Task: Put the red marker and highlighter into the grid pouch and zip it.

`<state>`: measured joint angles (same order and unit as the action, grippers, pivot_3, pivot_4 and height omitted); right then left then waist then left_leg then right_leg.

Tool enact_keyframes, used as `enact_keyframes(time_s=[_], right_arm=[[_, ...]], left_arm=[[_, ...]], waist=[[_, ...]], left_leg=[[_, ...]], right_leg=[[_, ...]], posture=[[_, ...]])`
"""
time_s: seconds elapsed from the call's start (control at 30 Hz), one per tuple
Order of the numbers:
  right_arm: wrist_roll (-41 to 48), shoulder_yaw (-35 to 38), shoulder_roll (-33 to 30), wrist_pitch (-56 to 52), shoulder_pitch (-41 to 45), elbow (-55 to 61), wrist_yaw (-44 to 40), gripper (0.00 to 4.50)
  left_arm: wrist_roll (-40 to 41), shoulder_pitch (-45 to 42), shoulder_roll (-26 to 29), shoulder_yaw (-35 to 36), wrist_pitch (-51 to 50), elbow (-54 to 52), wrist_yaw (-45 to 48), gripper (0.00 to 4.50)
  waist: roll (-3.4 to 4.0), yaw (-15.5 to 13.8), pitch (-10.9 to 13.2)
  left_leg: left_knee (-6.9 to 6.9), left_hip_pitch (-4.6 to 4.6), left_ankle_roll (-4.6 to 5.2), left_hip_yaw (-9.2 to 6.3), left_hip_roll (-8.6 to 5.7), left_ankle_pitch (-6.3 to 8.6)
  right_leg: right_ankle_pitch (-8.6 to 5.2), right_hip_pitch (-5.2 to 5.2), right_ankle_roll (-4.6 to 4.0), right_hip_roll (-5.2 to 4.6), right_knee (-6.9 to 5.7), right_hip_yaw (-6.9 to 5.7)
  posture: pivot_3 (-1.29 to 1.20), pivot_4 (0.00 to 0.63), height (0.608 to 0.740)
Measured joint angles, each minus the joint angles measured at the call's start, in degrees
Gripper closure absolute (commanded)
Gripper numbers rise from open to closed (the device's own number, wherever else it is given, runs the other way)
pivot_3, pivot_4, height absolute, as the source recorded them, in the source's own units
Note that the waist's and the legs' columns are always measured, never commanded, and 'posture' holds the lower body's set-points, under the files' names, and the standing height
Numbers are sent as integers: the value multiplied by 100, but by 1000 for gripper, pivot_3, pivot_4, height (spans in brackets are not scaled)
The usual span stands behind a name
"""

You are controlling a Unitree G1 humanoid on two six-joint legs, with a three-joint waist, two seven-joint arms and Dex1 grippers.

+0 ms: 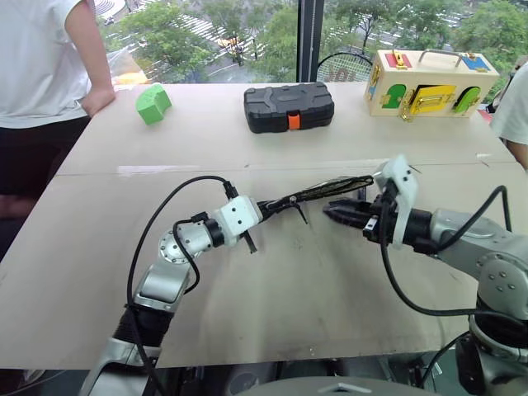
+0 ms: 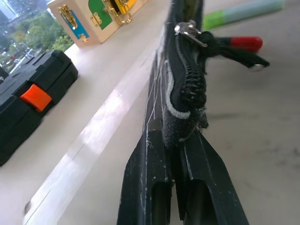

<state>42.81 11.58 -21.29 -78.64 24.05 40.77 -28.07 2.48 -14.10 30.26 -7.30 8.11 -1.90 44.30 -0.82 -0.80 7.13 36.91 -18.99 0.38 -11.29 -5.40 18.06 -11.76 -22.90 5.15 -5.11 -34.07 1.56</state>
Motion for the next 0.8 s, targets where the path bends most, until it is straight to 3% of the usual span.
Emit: enact_keyframes(time_s=[0.3,0.6,0.7,0.77,0.8], right_arm=[[-456,-109,220,2,369,-646,1093,4434],[-631,-634,178,68,372,-1080,1211,4434],[-928,-1241,-60,376,411,-1327,1119,4434],[-1782,-2612,-908,1257,718,-1600,815,4434],[-1968,-2849,-1040,1443,790,-1662,751,4434]], left_arm=[[0,-3,61,0,280,28,143,4500],[1,129,95,0,276,-236,199,4500],[-5,160,96,-52,328,-328,235,4500],[-30,160,109,-151,438,-326,307,4500],[-41,160,109,-184,460,-326,317,4500]], waist=[[3,4,2],[2,3,1],[4,11,2],[12,17,8],[10,19,6]], left_leg=[[-5,-1,0,0,-1,0],[-5,-1,0,1,0,0],[-5,0,0,1,0,0],[0,0,0,12,-3,0],[-2,0,0,15,-3,-1]], right_leg=[[0,-3,-1,-1,6,0],[0,-2,-2,-1,6,1],[0,-3,-1,-1,6,1],[0,-3,0,-3,5,2],[0,-3,0,-2,6,-1]], posture=[[0,150,740],[0,150,740],[0,150,740],[0,150,740],[0,150,740]])
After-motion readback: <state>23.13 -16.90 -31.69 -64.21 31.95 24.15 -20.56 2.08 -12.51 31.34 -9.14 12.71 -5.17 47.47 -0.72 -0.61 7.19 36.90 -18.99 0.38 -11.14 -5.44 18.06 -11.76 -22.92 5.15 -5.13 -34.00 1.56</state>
